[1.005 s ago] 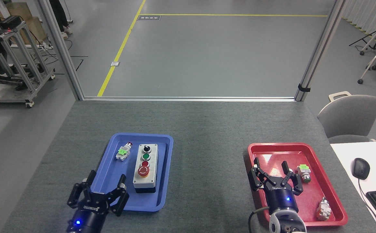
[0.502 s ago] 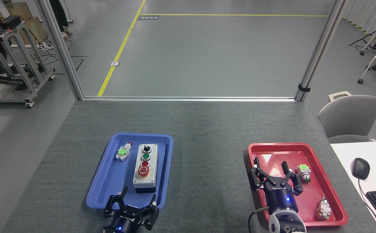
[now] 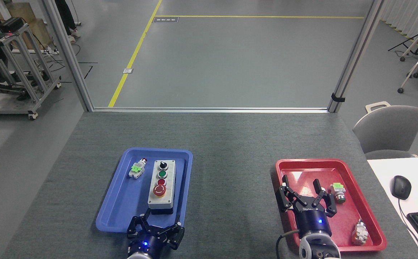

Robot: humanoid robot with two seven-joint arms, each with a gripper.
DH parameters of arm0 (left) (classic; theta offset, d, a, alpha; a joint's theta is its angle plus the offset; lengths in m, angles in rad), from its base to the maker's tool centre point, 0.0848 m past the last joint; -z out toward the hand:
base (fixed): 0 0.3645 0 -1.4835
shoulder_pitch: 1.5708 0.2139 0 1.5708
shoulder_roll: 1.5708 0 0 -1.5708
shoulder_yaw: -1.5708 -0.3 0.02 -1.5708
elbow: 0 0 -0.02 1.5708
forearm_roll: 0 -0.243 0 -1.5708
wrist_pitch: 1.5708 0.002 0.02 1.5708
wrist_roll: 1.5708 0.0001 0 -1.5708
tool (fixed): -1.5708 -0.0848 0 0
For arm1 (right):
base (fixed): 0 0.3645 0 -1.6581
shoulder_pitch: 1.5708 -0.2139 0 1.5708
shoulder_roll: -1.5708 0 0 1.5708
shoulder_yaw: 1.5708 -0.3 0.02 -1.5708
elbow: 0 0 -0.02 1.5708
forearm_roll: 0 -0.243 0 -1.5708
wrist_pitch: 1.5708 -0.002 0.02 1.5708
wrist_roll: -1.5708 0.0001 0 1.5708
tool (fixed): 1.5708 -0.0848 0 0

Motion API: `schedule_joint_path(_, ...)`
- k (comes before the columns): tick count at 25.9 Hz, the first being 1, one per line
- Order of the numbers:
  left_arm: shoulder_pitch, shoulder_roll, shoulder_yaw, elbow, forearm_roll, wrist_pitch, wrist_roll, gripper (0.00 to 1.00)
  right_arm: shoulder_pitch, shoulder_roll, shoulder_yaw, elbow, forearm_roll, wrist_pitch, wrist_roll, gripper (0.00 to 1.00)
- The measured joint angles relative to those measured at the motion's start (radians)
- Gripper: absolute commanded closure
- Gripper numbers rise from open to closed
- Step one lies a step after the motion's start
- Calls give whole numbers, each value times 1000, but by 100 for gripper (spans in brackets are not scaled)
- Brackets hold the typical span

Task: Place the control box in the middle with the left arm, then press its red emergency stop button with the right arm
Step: 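Close the left gripper on the near end of the control box, then lift the control box with the left gripper and carry it off the blue tray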

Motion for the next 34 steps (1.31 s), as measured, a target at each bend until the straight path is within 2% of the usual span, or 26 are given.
schedule_joint_path(12, -106, -3, 10, 123, 6, 33, -36, 1, 0, 0, 0, 0, 0, -3, 1, 0)
schedule_joint_path(24, -184, 0, 12, 168, 16, 37, -93, 1, -2, 0, 0, 0, 0, -3, 4, 0)
schedule_joint_path(34, -304, 12, 11, 322, 32, 48, -84, 2, -2, 6, 0, 0, 0, -3, 6, 0)
